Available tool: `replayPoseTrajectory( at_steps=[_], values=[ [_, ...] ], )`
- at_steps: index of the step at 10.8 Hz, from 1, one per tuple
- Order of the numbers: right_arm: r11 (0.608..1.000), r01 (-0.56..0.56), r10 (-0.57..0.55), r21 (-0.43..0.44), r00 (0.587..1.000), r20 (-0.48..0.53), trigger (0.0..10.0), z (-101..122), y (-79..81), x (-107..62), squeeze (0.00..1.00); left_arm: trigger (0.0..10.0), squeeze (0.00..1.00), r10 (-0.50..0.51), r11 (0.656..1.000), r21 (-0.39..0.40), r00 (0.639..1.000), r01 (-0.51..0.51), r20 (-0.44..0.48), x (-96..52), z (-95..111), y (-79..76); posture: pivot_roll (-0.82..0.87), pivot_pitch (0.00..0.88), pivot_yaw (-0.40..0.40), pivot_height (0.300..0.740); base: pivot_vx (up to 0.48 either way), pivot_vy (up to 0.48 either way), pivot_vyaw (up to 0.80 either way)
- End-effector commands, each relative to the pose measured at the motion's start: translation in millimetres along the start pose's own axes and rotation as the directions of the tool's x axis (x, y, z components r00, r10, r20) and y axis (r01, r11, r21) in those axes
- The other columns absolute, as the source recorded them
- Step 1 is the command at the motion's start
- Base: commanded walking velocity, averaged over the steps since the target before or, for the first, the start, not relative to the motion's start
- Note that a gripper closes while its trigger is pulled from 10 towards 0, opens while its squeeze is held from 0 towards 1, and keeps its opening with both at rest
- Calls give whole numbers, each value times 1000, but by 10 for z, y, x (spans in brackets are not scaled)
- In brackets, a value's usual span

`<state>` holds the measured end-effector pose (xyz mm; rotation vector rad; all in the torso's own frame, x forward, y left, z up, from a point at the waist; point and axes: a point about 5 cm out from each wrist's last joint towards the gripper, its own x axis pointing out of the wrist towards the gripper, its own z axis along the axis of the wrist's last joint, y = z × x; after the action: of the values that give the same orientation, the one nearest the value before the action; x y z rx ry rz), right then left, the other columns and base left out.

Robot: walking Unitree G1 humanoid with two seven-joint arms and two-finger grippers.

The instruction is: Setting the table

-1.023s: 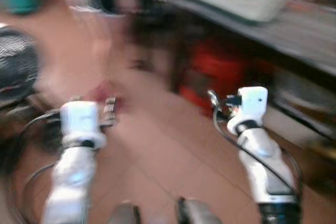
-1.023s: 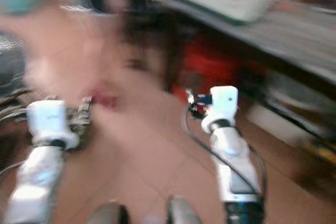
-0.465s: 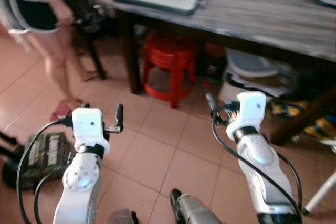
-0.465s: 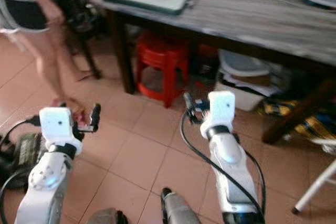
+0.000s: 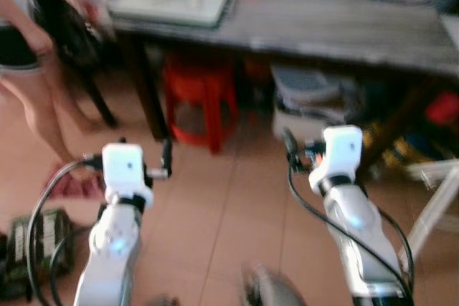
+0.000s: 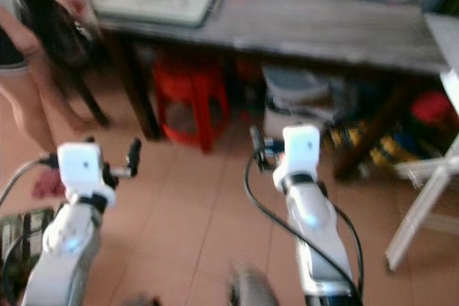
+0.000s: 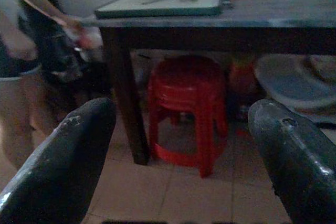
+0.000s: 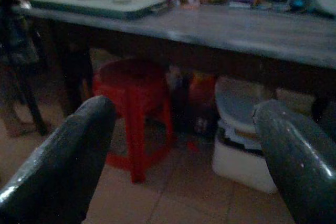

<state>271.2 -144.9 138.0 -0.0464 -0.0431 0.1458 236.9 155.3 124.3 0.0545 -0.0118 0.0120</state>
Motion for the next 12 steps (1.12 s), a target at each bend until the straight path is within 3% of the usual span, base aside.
replayPoseTrajectory(
  at_steps=[1, 5, 9, 12],
  values=[
    [1000, 13, -13, 0, 1000, 8, 10000, 8, -28, -40, 0, 10000, 0, -26, 1000, -1, 1000, 26, -7, -3, -7, -56, 38, 80, 20, 740, 0, -277, -800],
    [1000, -7, 7, -9, 999, 44, 10000, 77, 21, 35, 0, 10000, 0, -18, 1000, -9, 1000, 18, 5, -15, 40, -69, 54, 116, 13, 740, 0, -342, 0],
    [1000, -12, 12, -19, 999, 41, 10000, 65, 17, 5, 0, 10000, 0, -36, 999, -16, 999, 35, -4, -66, 34, -106, 52, 131, 16, 740, 0, -478, -550],
    [999, -7, 9, -32, 998, 70, 10000, 106, 33, 6, 0, 10000, 0, -72, 997, 35, 997, 71, 23, -60, 123, -120, 61, 154, 27, 740, 291, -376, 0]
  ],
)
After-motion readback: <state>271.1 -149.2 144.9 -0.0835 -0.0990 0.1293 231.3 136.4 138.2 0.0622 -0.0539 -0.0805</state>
